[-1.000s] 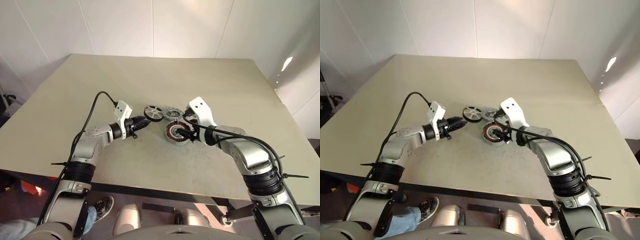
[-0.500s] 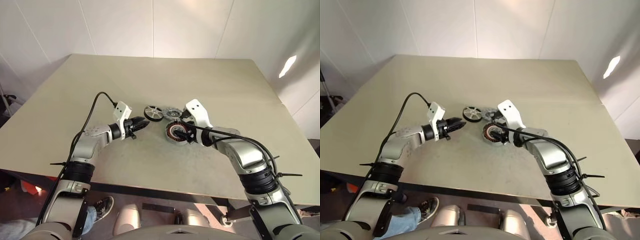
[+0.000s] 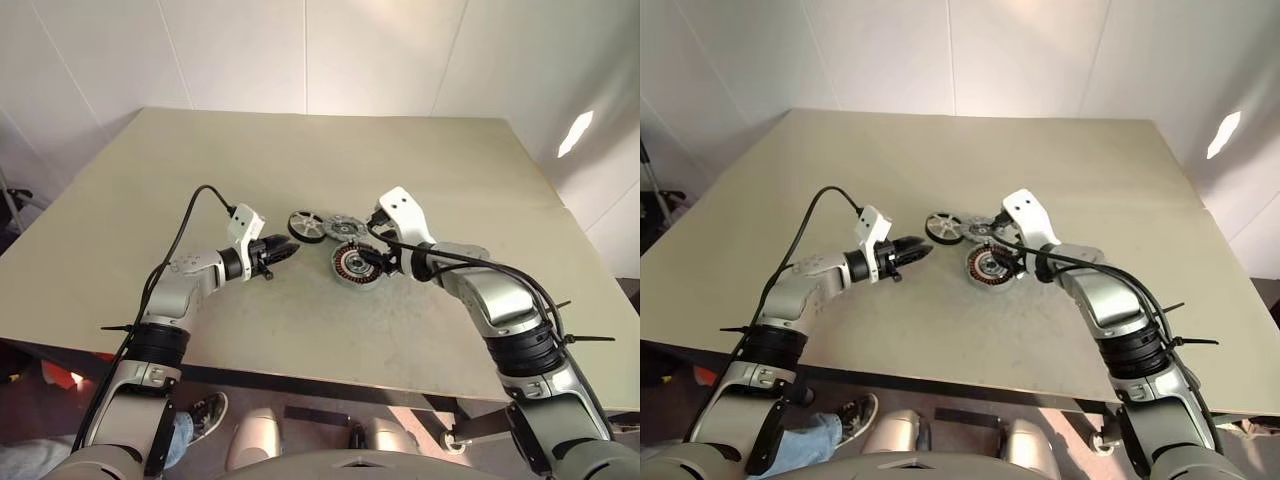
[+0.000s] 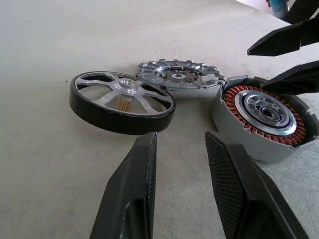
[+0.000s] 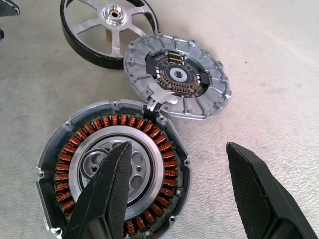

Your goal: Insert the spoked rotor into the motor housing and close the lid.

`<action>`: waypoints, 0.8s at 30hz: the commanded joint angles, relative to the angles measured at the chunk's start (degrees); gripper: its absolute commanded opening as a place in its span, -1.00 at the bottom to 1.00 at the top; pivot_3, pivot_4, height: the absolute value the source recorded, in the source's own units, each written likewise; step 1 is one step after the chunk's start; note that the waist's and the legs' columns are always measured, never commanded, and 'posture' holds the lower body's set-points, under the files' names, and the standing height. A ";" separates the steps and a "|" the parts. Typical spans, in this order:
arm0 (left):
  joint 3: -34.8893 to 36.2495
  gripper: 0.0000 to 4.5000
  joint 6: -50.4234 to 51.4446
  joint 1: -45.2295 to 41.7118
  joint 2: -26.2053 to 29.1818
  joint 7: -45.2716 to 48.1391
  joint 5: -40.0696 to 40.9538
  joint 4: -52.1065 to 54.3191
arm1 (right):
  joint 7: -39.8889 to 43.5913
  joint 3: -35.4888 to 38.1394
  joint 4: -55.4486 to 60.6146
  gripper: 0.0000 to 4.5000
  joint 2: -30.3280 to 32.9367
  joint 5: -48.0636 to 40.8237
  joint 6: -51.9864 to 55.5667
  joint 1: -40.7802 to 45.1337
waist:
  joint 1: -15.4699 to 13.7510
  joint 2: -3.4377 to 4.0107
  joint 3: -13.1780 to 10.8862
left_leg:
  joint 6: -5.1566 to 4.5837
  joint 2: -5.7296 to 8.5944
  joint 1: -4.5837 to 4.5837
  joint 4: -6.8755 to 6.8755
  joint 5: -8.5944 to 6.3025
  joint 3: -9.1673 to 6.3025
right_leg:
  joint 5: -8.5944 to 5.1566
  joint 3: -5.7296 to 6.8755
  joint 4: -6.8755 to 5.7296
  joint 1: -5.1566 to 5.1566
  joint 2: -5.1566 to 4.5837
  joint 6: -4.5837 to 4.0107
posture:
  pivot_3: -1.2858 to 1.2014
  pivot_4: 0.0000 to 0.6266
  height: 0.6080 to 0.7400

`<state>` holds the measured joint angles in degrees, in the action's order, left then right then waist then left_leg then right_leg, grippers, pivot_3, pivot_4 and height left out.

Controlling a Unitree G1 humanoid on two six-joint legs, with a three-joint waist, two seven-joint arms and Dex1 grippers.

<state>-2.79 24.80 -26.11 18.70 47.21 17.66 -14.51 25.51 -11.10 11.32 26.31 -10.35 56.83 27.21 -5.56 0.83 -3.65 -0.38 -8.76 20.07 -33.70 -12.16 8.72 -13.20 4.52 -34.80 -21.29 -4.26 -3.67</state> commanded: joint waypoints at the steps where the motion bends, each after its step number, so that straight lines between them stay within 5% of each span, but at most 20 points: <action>1: 0.23 -0.27 -1.02 -0.63 0.16 0.12 0.10 1.56 | 0.24 1.46 1.92 0.51 0.33 -0.03 -0.81 1.28 | -0.01 0.00 0.00 | 0.00 0.00 -0.01 0.00 0.00 0.00 | 0.00 0.00 0.00 0.01 0.00 0.00 | 0.03 -1.00 1.00; 24: 0.54 -0.27 -1.24 0.16 0.17 -0.21 0.06 1.61 | 6.42 -10.09 3.94 0.51 6.67 7.67 -8.63 2.01 | -0.03 -0.01 -0.01 | 0.00 0.00 0.00 -0.02 0.00 0.00 | 0.00 0.00 -0.01 0.02 0.00 0.00 | 0.03 -1.00 1.00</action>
<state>-2.88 24.75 -25.84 18.53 47.16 17.59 -14.66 31.56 -21.30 14.37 32.90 -3.68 49.36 27.54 -5.59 0.82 -3.65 -0.38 -8.77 20.07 -33.72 -12.16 8.72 -13.20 4.52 -34.81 -21.28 -4.26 -3.67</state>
